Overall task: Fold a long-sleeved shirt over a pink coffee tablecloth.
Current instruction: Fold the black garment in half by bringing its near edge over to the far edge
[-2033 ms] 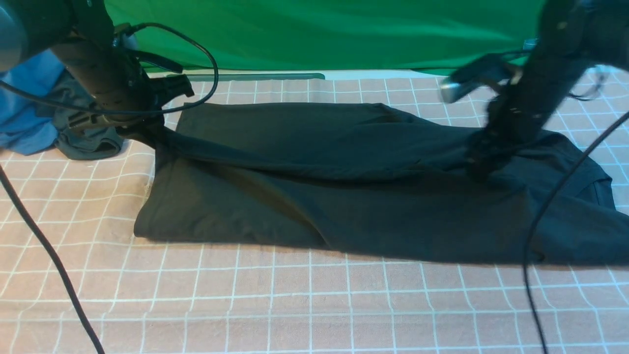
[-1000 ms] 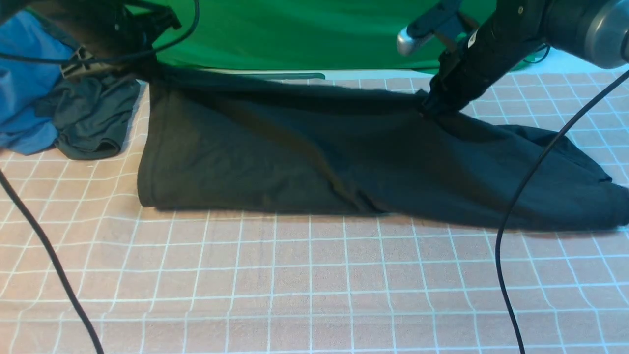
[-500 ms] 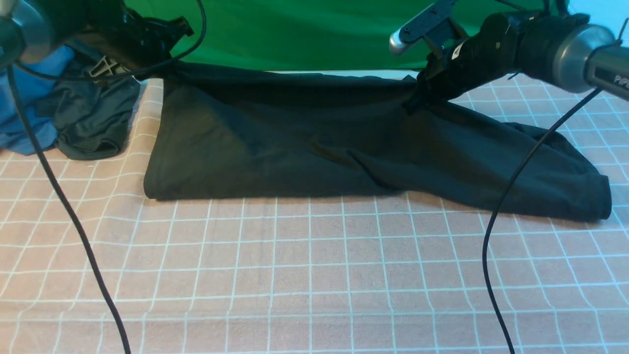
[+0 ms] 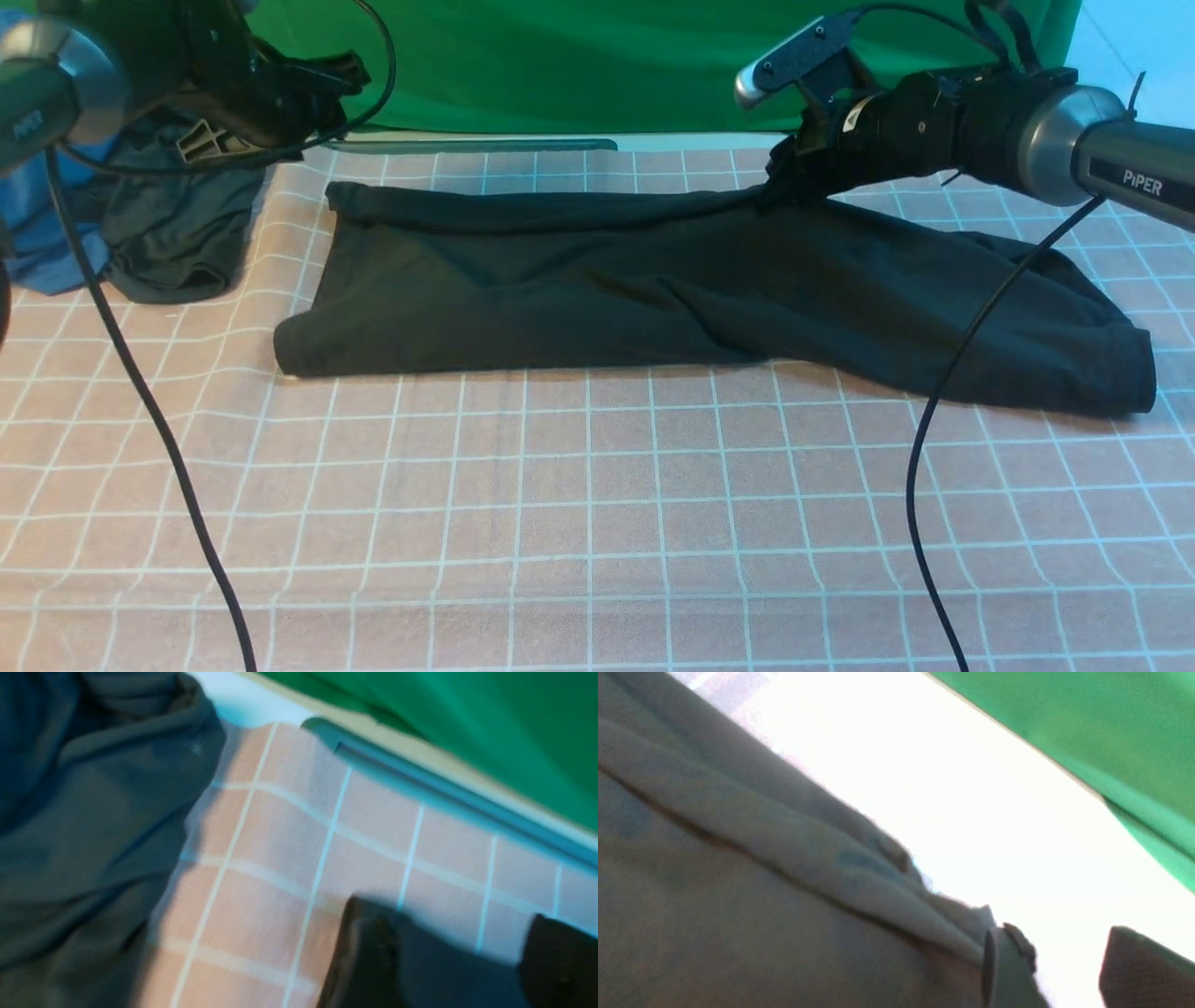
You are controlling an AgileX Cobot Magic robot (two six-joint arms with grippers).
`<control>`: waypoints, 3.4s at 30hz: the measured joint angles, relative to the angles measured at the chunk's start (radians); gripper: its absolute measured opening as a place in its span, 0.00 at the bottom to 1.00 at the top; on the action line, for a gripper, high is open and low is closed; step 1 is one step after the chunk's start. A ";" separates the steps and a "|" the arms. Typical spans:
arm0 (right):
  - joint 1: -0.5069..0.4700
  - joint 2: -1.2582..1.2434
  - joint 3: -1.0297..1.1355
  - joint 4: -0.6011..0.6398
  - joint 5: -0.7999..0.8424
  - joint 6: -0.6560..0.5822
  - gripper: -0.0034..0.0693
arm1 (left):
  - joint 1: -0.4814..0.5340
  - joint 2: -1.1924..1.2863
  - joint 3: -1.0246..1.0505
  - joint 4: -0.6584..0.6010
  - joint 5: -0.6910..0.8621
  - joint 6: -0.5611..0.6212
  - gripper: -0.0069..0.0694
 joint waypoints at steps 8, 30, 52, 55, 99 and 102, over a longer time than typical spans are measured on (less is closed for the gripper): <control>-0.003 -0.193 -0.021 0.000 0.359 0.029 0.25 | 0.000 -0.127 -0.008 -0.009 0.428 0.085 0.67; -0.003 -0.360 0.015 -0.002 0.746 0.055 0.10 | 0.000 -0.150 0.181 -0.101 0.535 0.253 0.57; -0.019 -0.360 0.019 -0.015 0.878 0.080 0.10 | -0.001 -0.017 0.179 -0.156 0.495 0.355 0.17; -0.053 -0.371 0.051 -0.016 0.895 0.123 0.10 | -0.001 -0.044 0.181 -0.122 0.522 0.355 0.15; -0.407 -0.564 0.691 0.051 0.775 0.070 0.14 | 0.001 -0.397 0.422 0.137 0.619 0.229 0.15; -0.421 -0.602 0.771 0.041 0.787 0.070 0.14 | 0.001 -0.453 0.531 0.139 0.622 0.200 0.15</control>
